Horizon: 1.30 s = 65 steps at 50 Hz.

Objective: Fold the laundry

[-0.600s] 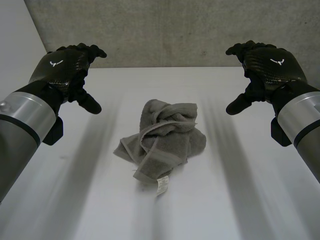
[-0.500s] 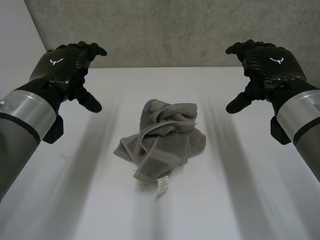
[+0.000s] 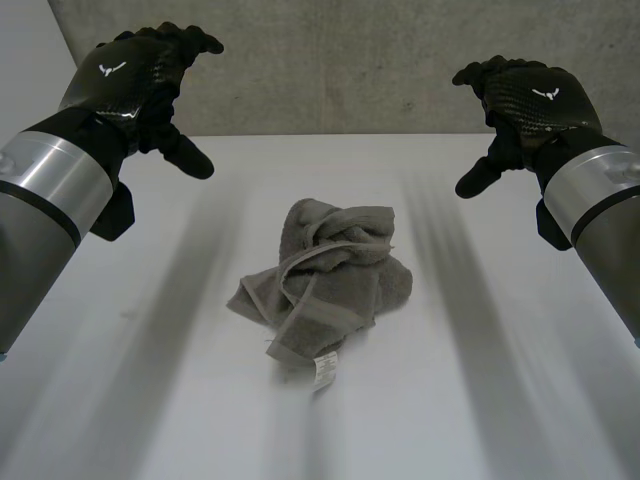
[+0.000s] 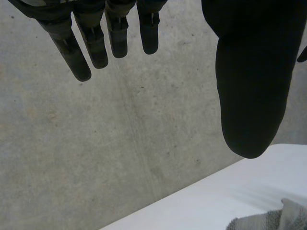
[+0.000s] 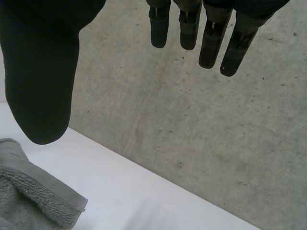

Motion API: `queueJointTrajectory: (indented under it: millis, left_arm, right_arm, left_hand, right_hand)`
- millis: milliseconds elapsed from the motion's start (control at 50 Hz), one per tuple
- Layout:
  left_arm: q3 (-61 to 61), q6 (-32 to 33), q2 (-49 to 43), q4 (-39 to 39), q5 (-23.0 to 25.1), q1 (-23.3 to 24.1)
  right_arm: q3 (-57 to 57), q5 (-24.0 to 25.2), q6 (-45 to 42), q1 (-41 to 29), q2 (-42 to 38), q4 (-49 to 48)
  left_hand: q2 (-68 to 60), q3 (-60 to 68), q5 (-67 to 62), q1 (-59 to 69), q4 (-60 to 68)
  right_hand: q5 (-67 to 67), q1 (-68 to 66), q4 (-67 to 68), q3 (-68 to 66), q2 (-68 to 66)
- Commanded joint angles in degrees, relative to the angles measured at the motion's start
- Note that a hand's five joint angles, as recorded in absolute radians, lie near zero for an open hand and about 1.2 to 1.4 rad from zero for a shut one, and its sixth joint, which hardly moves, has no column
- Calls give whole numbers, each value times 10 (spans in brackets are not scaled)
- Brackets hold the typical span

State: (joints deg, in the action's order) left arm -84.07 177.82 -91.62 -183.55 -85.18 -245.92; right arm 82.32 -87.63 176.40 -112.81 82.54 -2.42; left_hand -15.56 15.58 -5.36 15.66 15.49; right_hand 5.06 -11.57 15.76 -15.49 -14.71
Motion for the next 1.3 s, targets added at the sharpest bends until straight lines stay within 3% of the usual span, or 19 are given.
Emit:
queueJointTrajectory:
  millis: [20,600,800,1300]
  left_arm:
    - [41,-15,-12,-11,23,-3]
    - [52,-21,-22,16,26,-3]
    - [57,-15,-123,17,32,10]
    - [59,-15,-125,14,30,16]
  right_arm:
    - [-51,7,-13,11,-36,-4]
    - [-52,11,-14,15,-3,-4]
    - [-25,31,-13,9,-104,3]
    - [-49,35,-13,19,-69,37]
  left_hand:
    - [47,-47,45,-48,-46]
    - [45,-45,43,-46,-44]
    - [37,-37,35,-38,-36]
    - [35,-35,33,-36,-34]
  right_hand:
    - [-51,16,-58,55,47]
    - [-51,16,-58,55,47]
    - [-51,16,-58,55,47]
    - [-51,16,-58,55,47]
